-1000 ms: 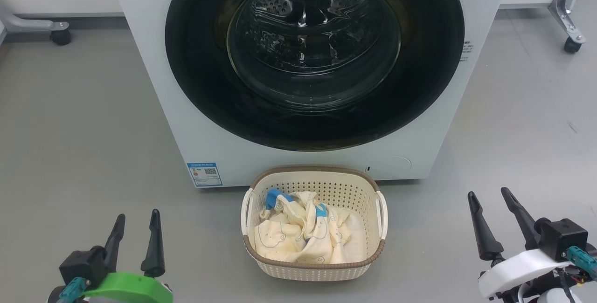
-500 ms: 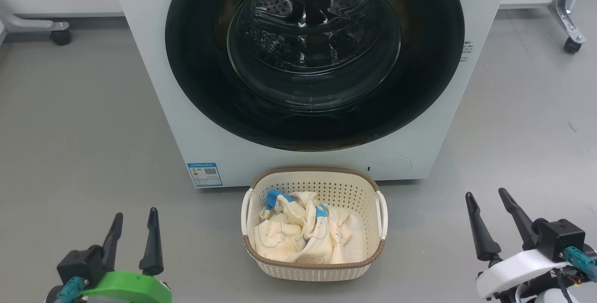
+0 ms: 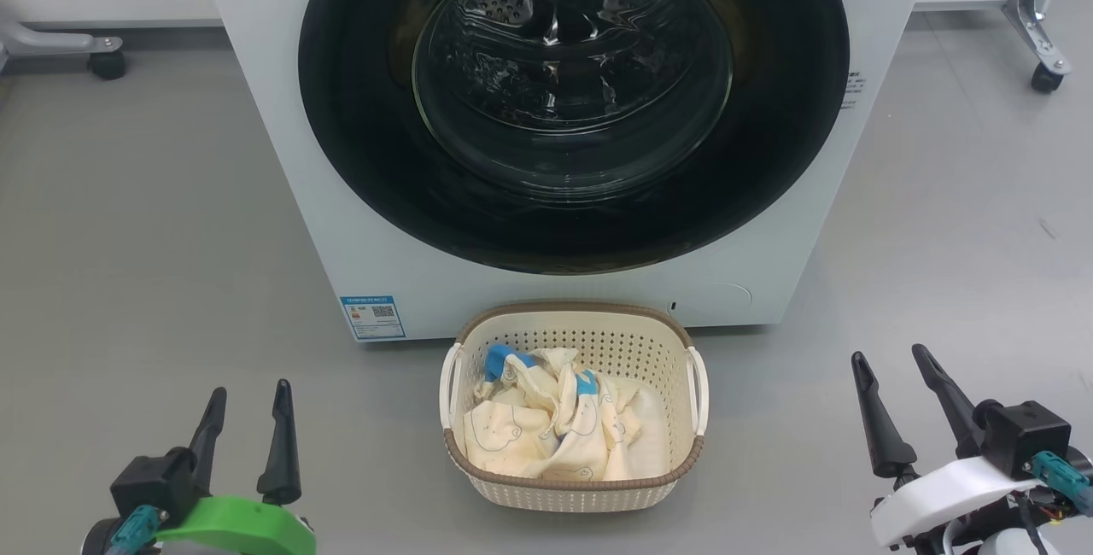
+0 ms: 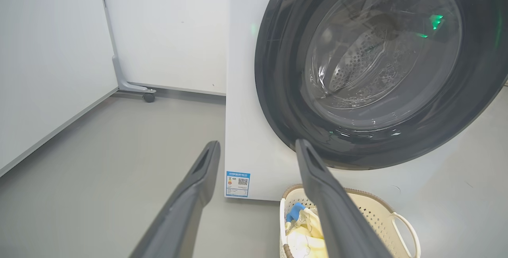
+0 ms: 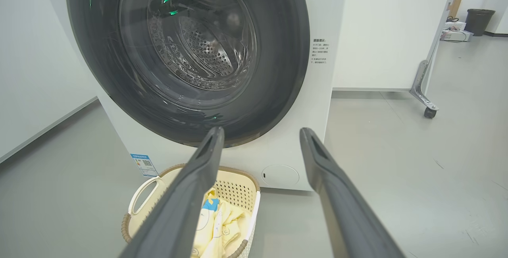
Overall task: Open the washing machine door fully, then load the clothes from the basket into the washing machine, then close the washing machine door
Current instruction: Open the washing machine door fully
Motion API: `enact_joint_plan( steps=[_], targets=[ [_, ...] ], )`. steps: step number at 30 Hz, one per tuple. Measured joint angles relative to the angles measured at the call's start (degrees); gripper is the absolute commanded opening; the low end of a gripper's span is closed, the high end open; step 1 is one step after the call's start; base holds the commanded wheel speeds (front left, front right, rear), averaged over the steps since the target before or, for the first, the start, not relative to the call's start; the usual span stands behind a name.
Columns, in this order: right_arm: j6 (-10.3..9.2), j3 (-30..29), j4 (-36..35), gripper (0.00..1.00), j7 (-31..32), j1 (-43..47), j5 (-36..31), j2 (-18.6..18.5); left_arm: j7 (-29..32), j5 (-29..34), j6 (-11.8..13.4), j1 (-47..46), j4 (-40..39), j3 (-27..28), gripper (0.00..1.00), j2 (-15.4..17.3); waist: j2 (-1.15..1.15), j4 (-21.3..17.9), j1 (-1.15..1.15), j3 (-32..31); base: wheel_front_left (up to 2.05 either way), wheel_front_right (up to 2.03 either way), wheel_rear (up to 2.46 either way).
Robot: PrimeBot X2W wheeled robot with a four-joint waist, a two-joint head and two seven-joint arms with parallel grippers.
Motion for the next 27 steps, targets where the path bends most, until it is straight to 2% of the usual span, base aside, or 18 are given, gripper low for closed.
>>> enact_joint_plan(
  steps=[14,27],
  targets=[
    [0.00,-0.16,0.00,1.00,0.00,-0.32,0.00,0.09,0.00,0.97,0.00,-0.05,-0.05,-0.32,1.00,-0.02,0.00,0.08,0.00,0.58,0.22,0.12,-0.34],
    [0.00,-0.20,0.03,1.00,0.00,-0.54,0.00,0.66,0.00,1.02,0.00,-0.11,-0.20,-0.31,1.00,-0.02,0.00,-0.17,0.00,0.77,0.49,0.49,-0.99]
  ],
)
